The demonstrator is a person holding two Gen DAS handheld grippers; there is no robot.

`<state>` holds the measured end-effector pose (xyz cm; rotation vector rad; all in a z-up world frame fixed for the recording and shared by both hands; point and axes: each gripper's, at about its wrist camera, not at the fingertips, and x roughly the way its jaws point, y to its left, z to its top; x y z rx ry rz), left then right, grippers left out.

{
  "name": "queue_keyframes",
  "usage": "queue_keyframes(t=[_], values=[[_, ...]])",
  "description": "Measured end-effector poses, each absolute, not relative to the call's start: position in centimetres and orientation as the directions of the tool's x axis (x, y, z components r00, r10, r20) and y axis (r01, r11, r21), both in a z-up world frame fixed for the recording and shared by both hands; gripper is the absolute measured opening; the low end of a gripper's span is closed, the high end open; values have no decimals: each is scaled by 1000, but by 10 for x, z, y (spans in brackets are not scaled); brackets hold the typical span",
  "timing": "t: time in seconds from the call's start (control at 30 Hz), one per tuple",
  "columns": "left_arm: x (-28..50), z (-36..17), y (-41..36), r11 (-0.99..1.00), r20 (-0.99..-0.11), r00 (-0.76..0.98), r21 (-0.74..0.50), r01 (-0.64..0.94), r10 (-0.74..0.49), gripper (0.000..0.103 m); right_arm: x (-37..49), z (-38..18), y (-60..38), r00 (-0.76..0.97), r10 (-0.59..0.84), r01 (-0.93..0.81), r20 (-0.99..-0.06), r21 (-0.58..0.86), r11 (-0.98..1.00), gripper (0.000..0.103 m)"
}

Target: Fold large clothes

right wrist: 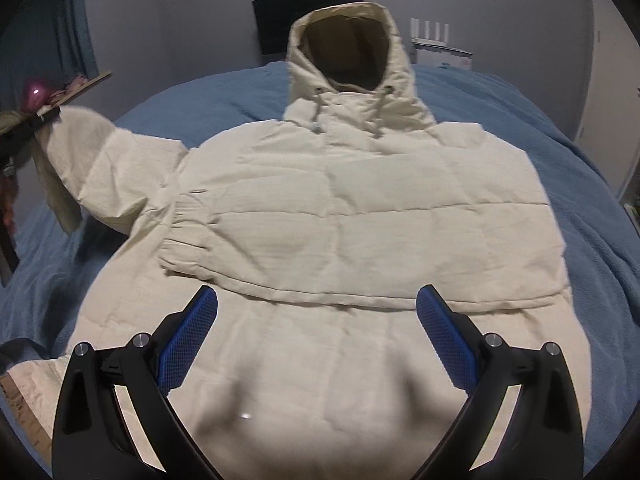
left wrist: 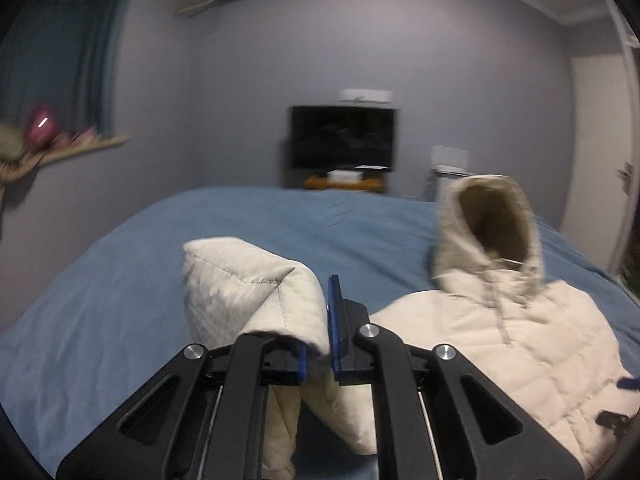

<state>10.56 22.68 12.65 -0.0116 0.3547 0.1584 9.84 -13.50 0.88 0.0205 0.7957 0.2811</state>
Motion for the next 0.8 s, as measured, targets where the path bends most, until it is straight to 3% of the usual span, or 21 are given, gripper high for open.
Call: queue_keyframes(t=[0.23, 0.43, 0.67, 0.8], values=[[104, 136, 133, 989, -317, 948, 136, 54, -9, 7, 107, 0, -175, 666, 179, -129, -724, 125, 984, 95], [123, 93, 56, 954, -416, 904, 219, 205, -98, 7, 109, -12, -193, 653, 182, -95, -735, 159, 983, 95], [139, 28, 20, 929, -590, 783, 144, 340, -196, 8, 108, -14, -218, 657, 162, -46, -736, 176, 983, 95], [138, 5, 17, 922, -643, 721, 55, 383, -260, 11, 104, -4, -233, 676, 146, -11, -722, 189, 982, 95]])
